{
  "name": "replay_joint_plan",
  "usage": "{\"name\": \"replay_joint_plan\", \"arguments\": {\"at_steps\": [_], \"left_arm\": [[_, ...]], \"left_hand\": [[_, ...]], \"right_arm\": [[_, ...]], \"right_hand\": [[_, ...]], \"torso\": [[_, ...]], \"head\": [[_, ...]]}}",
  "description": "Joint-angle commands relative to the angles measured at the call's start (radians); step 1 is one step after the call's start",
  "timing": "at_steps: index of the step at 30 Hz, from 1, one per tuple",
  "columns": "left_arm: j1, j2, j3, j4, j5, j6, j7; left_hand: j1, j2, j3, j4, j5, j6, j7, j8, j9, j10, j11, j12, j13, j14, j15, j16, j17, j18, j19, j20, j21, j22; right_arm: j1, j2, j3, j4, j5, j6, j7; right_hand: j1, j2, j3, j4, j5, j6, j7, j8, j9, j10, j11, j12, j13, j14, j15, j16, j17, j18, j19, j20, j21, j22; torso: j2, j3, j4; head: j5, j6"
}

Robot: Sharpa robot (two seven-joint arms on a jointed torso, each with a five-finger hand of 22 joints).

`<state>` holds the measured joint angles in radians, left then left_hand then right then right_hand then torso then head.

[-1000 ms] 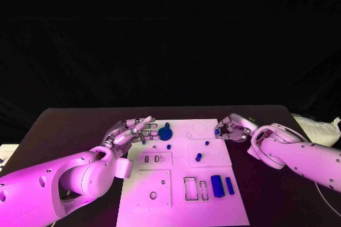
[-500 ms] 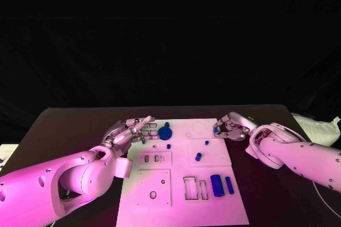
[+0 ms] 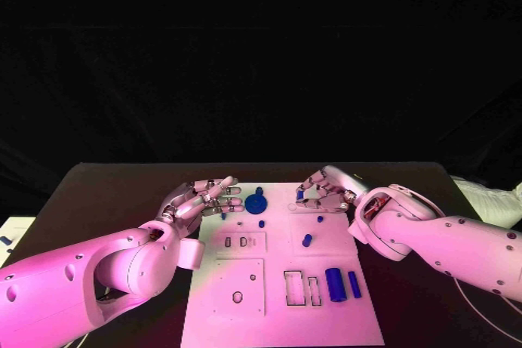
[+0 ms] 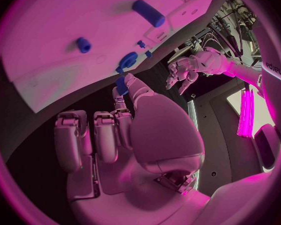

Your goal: Assemble the parts on the task board

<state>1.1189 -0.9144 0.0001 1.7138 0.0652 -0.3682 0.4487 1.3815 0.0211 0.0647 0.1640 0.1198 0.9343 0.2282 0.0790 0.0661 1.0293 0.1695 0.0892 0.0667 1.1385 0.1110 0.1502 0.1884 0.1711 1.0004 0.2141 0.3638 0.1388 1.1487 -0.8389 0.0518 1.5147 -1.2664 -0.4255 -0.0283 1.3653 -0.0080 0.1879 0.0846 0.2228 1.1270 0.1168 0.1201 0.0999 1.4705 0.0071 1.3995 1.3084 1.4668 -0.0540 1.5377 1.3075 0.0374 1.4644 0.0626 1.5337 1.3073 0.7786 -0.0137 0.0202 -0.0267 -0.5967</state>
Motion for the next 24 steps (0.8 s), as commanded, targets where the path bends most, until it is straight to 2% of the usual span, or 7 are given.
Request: {"name": "replay_joint_plan", "arguments": {"at_steps": [1,2,4,6,10,18,24], "left_arm": [[0.000,0.003,0.000,-0.006,0.001,0.015,0.008],[0.000,0.003,0.000,-0.009,0.001,0.015,0.009],[0.000,0.004,0.000,-0.015,0.002,0.014,0.011],[0.000,0.004,0.000,-0.019,0.002,0.013,0.013],[0.000,0.004,0.000,-0.026,0.002,0.011,0.015],[0.000,0.002,0.000,-0.034,0.003,0.010,0.018],[0.000,0.001,0.000,-0.037,0.004,0.010,0.018]], "left_hand": [[0.003,0.003,-0.001,-0.004,0.005,0.005,-0.001,-0.004,-0.001,0.006,0.001,-0.003,-0.001,0.002,0.003,-0.004,0.001,0.012,-0.001,0.004,-0.004,-0.001],[0.003,0.003,-0.001,-0.004,0.005,0.005,-0.001,-0.004,-0.001,0.006,0.001,-0.003,-0.001,0.002,0.003,-0.004,0.001,0.012,-0.001,0.004,-0.004,-0.001],[0.004,0.003,0.000,-0.004,0.005,0.005,-0.001,-0.004,-0.001,0.006,0.001,-0.004,-0.001,0.002,0.003,-0.004,0.001,0.012,-0.001,0.004,-0.004,-0.002],[0.005,0.004,0.000,-0.005,0.005,0.005,-0.001,-0.004,-0.001,0.006,0.001,-0.004,-0.001,0.002,0.003,-0.004,0.001,0.012,-0.001,0.004,-0.004,-0.002],[0.005,0.004,0.000,-0.006,0.005,0.006,-0.001,-0.004,-0.001,0.006,0.001,-0.004,-0.001,0.002,0.003,-0.005,0.001,0.011,-0.001,0.004,-0.005,-0.002],[0.006,0.004,0.000,-0.006,0.005,0.006,-0.001,-0.004,-0.001,0.006,0.001,-0.004,-0.001,0.002,0.003,-0.005,0.002,0.011,-0.001,0.004,-0.005,-0.002],[0.006,0.004,0.000,-0.006,0.005,0.006,-0.001,-0.004,-0.001,0.006,0.001,-0.004,-0.001,0.002,0.003,-0.005,0.002,0.011,-0.001,0.004,-0.005,-0.002]], "right_arm": [[0.001,0.024,-0.003,0.019,-0.094,0.028,-0.075],[0.000,0.037,-0.006,0.025,-0.112,0.034,-0.082],[-0.002,0.060,-0.011,0.032,-0.142,0.043,-0.091],[-0.006,0.080,-0.016,0.037,-0.170,0.049,-0.100],[-0.019,0.119,-0.023,0.043,-0.221,0.062,-0.124],[-0.044,0.174,-0.031,0.046,-0.289,0.091,-0.170],[-0.058,0.197,-0.034,0.047,-0.317,0.111,-0.196]], "right_hand": [[-0.006,0.003,0.006,0.010,0.006,0.043,-0.037,0.004,0.041,0.035,-0.006,-0.004,0.150,0.090,-0.005,0.004,0.196,-0.020,0.050,-0.005,0.005,0.195],[-0.006,0.003,0.007,0.010,0.006,0.043,-0.037,0.004,0.041,0.035,-0.006,-0.004,0.150,0.090,-0.005,0.003,0.196,-0.020,0.049,-0.005,0.005,0.194],[-0.006,0.004,0.008,0.009,0.010,0.041,-0.037,0.002,0.041,0.035,-0.005,-0.004,0.150,0.090,-0.005,0.003,0.195,-0.020,0.049,-0.005,0.005,0.194],[-0.007,0.002,0.007,0.009,0.013,0.039,-0.036,0.001,0.042,0.035,-0.005,-0.005,0.150,0.090,-0.005,0.003,0.195,-0.020,0.049,-0.005,0.005,0.194],[-0.007,0.001,0.008,0.008,0.015,0.038,-0.036,0.000,0.042,0.035,-0.005,-0.006,0.149,0.089,-0.005,0.002,0.193,-0.020,0.049,-0.006,0.005,0.194],[-0.007,0.000,0.008,0.007,0.018,0.035,-0.035,-0.002,0.042,0.034,-0.004,-0.009,0.148,0.089,-0.005,0.001,0.191,-0.020,0.049,-0.006,0.005,0.194],[-0.007,-0.001,0.009,0.006,0.020,0.033,-0.034,-0.004,0.042,0.034,-0.004,-0.009,0.148,0.089,-0.005,0.001,0.192,-0.020,0.050,-0.005,0.005,0.195]], "torso": [[-0.003,-0.0036,0.0052],[-0.004,-0.0041,0.0066],[-0.005,-0.0043,0.0066],[-0.004,-0.0039,0.0040],[-0.006,-0.0064,0.0068],[-0.004,-0.0050,0.0040],[-0.004,-0.0037,0.0042]], "head": [[0.012,-0.008],[0.017,-0.014],[0.023,-0.017],[0.031,-0.019],[0.034,-0.026],[0.042,-0.035],[0.048,-0.040]]}}
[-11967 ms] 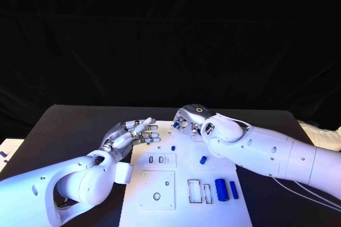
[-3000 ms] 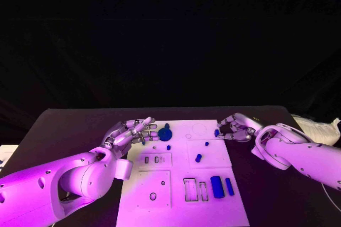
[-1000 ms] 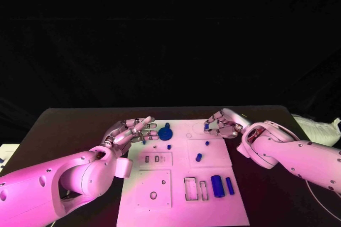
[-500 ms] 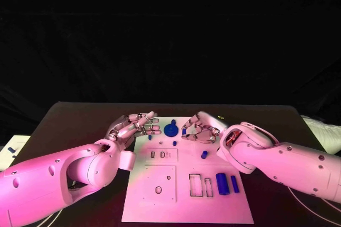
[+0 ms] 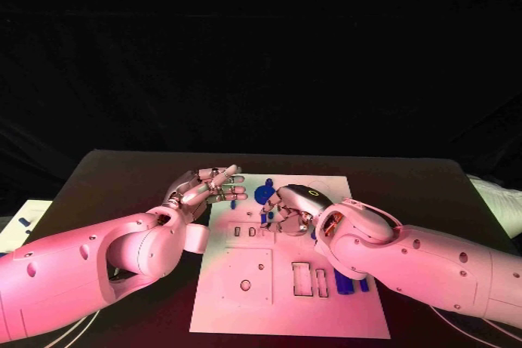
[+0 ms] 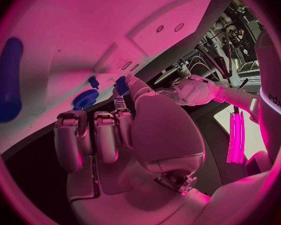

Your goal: Assemble the parts on the task board

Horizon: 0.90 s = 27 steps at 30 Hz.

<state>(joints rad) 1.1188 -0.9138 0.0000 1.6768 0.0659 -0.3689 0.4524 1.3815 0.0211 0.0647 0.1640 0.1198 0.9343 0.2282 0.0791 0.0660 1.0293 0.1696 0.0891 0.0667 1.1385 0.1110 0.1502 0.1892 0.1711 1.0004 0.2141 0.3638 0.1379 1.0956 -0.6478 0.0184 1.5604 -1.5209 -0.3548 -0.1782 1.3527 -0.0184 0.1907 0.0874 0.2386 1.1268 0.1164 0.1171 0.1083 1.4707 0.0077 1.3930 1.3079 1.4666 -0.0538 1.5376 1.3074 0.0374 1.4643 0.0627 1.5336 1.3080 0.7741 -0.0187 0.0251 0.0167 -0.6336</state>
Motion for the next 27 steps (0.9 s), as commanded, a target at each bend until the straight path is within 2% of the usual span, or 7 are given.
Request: {"name": "replay_joint_plan", "arguments": {"at_steps": [1,12,27], "left_arm": [[0.000,0.000,0.001,0.000,0.003,0.011,0.015],[0.000,0.000,0.001,0.000,0.004,0.011,0.014],[0.000,0.000,0.001,0.000,0.004,0.013,0.013]], "left_hand": [[0.006,0.004,0.000,-0.006,0.005,0.006,-0.001,-0.004,-0.001,0.006,0.001,-0.004,-0.001,0.002,0.003,-0.005,0.001,0.011,-0.001,0.004,-0.005,-0.001],[0.006,0.004,0.000,-0.006,0.005,0.006,-0.001,-0.004,-0.001,0.006,0.001,-0.004,-0.001,0.002,0.003,-0.005,0.001,0.011,-0.001,0.004,-0.005,-0.001],[0.006,0.004,0.000,-0.006,0.005,0.006,-0.001,-0.004,-0.001,0.006,0.001,-0.004,-0.001,0.002,0.003,-0.005,0.001,0.011,-0.001,0.004,-0.005,-0.001]], "right_arm": [[-0.007,0.009,-0.001,0.000,-0.067,0.043,-0.051],[-0.016,0.040,-0.007,-0.029,-0.087,0.054,-0.071],[-0.020,0.046,-0.011,-0.033,-0.099,0.082,-0.080]], "right_hand": [[0.006,0.009,0.006,0.002,0.005,0.032,-0.033,-0.002,0.034,0.034,-0.004,-0.001,0.149,0.089,-0.005,0.001,0.192,-0.020,0.050,-0.006,0.005,0.194],[0.005,0.008,0.006,0.002,0.005,0.031,-0.032,-0.003,0.034,0.033,-0.004,-0.002,0.149,0.089,-0.004,0.001,0.191,-0.020,0.050,-0.005,0.005,0.194],[-0.002,0.002,0.003,0.002,0.000,0.029,-0.030,-0.006,0.036,0.032,-0.001,-0.006,0.147,0.089,-0.003,0.000,0.189,-0.020,0.049,-0.004,0.004,0.193]], "torso": [[0.001,0.0013,-0.0006],[0.001,0.0018,-0.0003],[0.000,0.0014,-0.0010]], "head": [[0.005,-0.003],[0.008,-0.011],[0.008,-0.015]]}}
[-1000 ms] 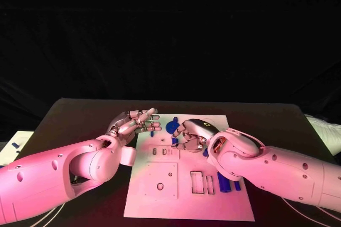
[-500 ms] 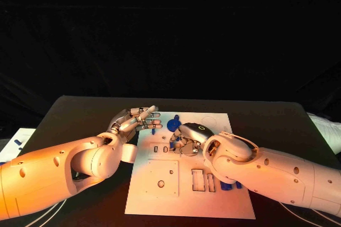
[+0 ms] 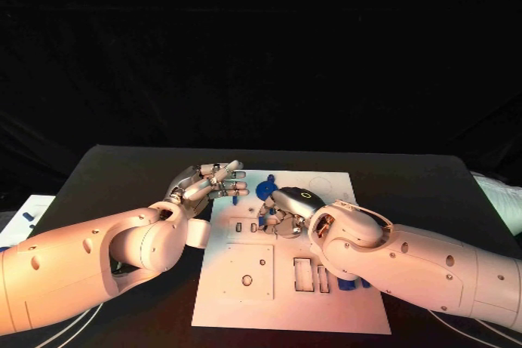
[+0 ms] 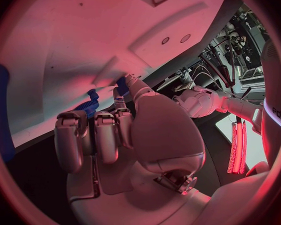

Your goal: Assemble the parts on the task board

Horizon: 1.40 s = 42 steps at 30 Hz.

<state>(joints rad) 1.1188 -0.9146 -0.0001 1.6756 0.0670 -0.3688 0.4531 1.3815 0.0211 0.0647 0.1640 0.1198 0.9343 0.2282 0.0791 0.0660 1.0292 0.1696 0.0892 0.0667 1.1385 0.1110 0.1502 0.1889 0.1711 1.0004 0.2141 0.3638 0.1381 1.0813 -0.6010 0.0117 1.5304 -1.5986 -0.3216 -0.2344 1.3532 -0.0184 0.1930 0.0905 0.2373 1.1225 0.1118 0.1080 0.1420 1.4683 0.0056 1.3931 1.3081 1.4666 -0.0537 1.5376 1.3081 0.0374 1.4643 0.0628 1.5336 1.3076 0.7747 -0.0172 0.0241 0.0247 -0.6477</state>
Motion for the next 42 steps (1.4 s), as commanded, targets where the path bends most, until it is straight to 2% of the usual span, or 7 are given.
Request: {"name": "replay_joint_plan", "arguments": {"at_steps": [1,13,20,29,38,42], "left_arm": [[0.000,0.001,0.001,0.002,0.003,0.014,0.012],[0.000,0.001,0.001,0.002,0.003,0.014,0.011],[0.000,0.001,0.001,0.002,0.003,0.015,0.011],[0.000,0.001,0.001,0.001,0.003,0.017,0.009],[0.000,0.001,0.001,0.000,0.003,0.017,0.009],[0.000,0.001,0.001,-0.001,0.003,0.018,0.008]], "left_hand": [[0.006,0.004,0.000,-0.006,0.005,0.006,-0.001,-0.004,-0.001,0.006,0.001,-0.004,-0.001,0.002,0.003,-0.005,0.001,0.011,-0.001,0.004,-0.005,-0.001],[0.006,0.004,0.000,-0.006,0.005,0.006,-0.001,-0.004,-0.001,0.006,0.001,-0.004,-0.001,0.002,0.003,-0.005,0.001,0.011,-0.001,0.004,-0.005,-0.001],[0.006,0.004,0.000,-0.006,0.005,0.006,-0.001,-0.004,-0.001,0.006,0.001,-0.004,-0.001,0.002,0.003,-0.005,0.001,0.011,-0.001,0.004,-0.005,-0.001],[0.008,0.005,0.001,-0.009,0.005,0.006,-0.001,-0.005,-0.001,0.007,0.001,-0.005,-0.001,0.003,0.003,-0.007,0.002,0.011,-0.002,0.004,-0.007,-0.003],[0.008,0.005,0.001,-0.009,0.005,0.006,-0.001,-0.005,-0.001,0.007,0.001,-0.005,-0.001,0.003,0.003,-0.007,0.002,0.011,-0.002,0.004,-0.007,-0.003],[0.008,0.005,0.001,-0.009,0.005,0.006,-0.001,-0.005,-0.001,0.007,0.001,-0.005,-0.001,0.003,0.003,-0.007,0.002,0.011,-0.002,0.004,-0.007,-0.003]], "right_arm": [[-0.005,-0.001,-0.004,-0.002,-0.023,0.054,-0.025],[-0.006,-0.008,-0.006,0.008,-0.032,0.107,-0.030],[-0.007,-0.009,-0.007,0.012,-0.040,0.111,-0.041],[-0.007,-0.010,-0.007,0.012,-0.043,0.082,-0.046],[-0.007,-0.010,-0.008,0.013,-0.046,0.032,-0.055],[-0.008,-0.012,-0.008,0.019,-0.046,-0.017,-0.050]], "right_hand": [[-0.003,0.000,0.000,-0.001,-0.001,0.032,-0.025,0.002,0.002,0.034,0.001,-0.006,0.147,0.089,-0.002,0.000,0.188,-0.019,0.049,-0.004,0.004,0.193],[-0.026,-0.028,-0.016,0.002,-0.012,0.017,-0.015,-0.015,0.002,0.026,0.010,-0.026,0.136,0.086,0.004,-0.007,0.175,-0.019,0.046,0.001,0.003,0.191],[-0.035,-0.036,-0.021,0.005,-0.012,0.012,-0.011,-0.020,0.001,0.022,0.013,-0.033,0.132,0.085,0.007,-0.009,0.171,-0.019,0.046,0.003,0.003,0.191],[-0.058,-0.056,-0.033,0.014,-0.009,-0.037,0.009,-0.047,-0.010,-0.005,0.029,-0.095,0.097,0.079,0.020,-0.024,0.143,-0.014,0.031,0.014,-0.007,0.172],[-0.087,-0.078,-0.065,0.033,-0.016,-0.098,0.024,-0.046,-0.020,-0.041,0.044,-0.177,0.048,0.074,0.034,-0.036,0.123,-0.009,0.015,0.028,-0.018,0.153],[-0.097,-0.084,-0.084,0.045,-0.018,-0.116,0.028,-0.046,-0.023,-0.051,0.048,-0.198,0.034,0.073,0.037,-0.041,0.115,-0.007,0.009,0.032,-0.022,0.146]], "torso": [[0.000,-0.0001,0.0000],[0.000,-0.0005,0.0008],[-0.001,-0.0004,0.0008],[0.000,-0.0004,0.0009],[-0.001,-0.0002,0.0011],[-0.001,-0.0003,0.0011]], "head": [[0.000,-0.001],[-0.002,-0.001],[-0.003,0.000],[-0.004,0.001],[-0.004,0.002],[-0.004,0.002]]}}
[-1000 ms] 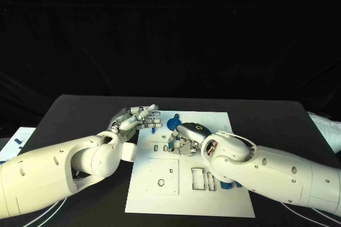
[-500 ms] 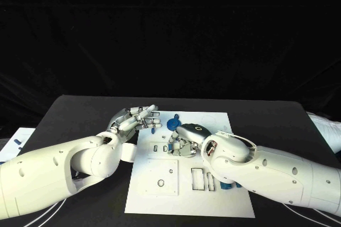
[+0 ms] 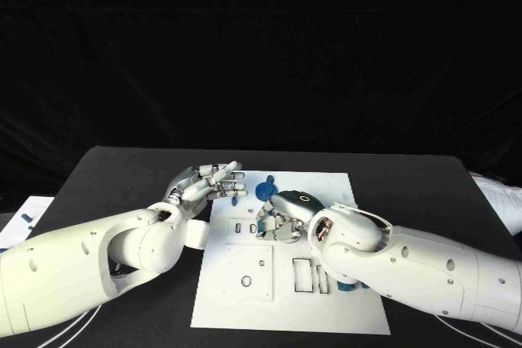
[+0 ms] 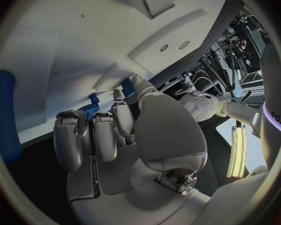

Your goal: Assemble the parts on the task board

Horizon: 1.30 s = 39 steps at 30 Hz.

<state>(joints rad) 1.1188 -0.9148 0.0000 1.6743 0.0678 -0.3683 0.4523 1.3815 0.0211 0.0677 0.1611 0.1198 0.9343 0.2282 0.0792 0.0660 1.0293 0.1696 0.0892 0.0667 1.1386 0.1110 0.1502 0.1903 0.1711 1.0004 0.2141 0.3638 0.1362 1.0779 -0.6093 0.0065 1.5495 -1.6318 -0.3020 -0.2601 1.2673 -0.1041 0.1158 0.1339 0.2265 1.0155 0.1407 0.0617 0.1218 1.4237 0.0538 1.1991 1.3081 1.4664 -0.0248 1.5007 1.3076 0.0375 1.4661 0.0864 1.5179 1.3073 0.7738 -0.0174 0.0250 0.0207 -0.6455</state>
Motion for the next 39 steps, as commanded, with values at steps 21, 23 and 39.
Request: {"name": "replay_joint_plan", "arguments": {"at_steps": [21,23,39], "left_arm": [[0.013,-0.004,0.001,-0.045,-0.354,0.089,-0.429],[0.027,0.001,0.001,-0.054,-0.450,0.129,-0.549],[0.167,0.114,0.001,-0.108,-1.020,0.440,-1.101]], "left_hand": [[-0.038,-0.035,0.008,0.041,0.002,0.171,-0.108,0.030,0.027,0.353,-0.143,0.122,0.105,0.399,-0.149,0.980,0.912,-0.057,0.403,-0.151,0.694,0.670],[-0.028,-0.029,0.018,0.036,0.003,0.183,-0.117,0.041,0.037,0.382,-0.147,0.176,0.155,0.413,-0.159,1.208,1.149,-0.078,0.429,-0.160,0.824,0.840],[-0.212,0.008,-0.141,0.127,-0.008,0.059,-0.188,0.502,0.441,0.376,-0.199,1.225,1.192,0.432,-0.198,1.421,1.381,-0.146,0.517,-0.183,1.148,1.315]], "right_arm": [[0.096,-0.250,0.054,0.174,0.586,-0.061,0.403],[0.119,-0.282,0.055,0.170,0.660,-0.058,0.409],[0.155,-0.374,0.050,0.132,0.798,-0.084,0.395]], "right_hand": [[0.037,0.021,-0.018,0.000,0.017,-0.042,0.007,0.002,-0.004,-0.035,0.005,-0.059,-0.002,0.058,0.013,-0.040,0.060,0.016,-0.068,0.014,-0.060,0.053],[0.042,0.024,-0.018,-0.003,0.024,-0.042,0.007,0.003,-0.004,-0.034,0.005,-0.057,-0.002,0.058,0.013,-0.040,0.062,0.016,-0.068,0.014,-0.060,0.054],[0.048,0.029,-0.020,-0.006,0.036,-0.037,0.006,0.005,-0.002,-0.032,0.004,-0.055,-0.002,0.058,0.012,-0.042,0.059,0.016,-0.067,0.014,-0.062,0.053]], "torso": [[-0.018,0.0091,-0.0108],[-0.023,0.0111,-0.0138],[-0.045,0.0185,-0.0283]], "head": [[0.013,0.002],[0.015,-0.001],[0.039,-0.011]]}}
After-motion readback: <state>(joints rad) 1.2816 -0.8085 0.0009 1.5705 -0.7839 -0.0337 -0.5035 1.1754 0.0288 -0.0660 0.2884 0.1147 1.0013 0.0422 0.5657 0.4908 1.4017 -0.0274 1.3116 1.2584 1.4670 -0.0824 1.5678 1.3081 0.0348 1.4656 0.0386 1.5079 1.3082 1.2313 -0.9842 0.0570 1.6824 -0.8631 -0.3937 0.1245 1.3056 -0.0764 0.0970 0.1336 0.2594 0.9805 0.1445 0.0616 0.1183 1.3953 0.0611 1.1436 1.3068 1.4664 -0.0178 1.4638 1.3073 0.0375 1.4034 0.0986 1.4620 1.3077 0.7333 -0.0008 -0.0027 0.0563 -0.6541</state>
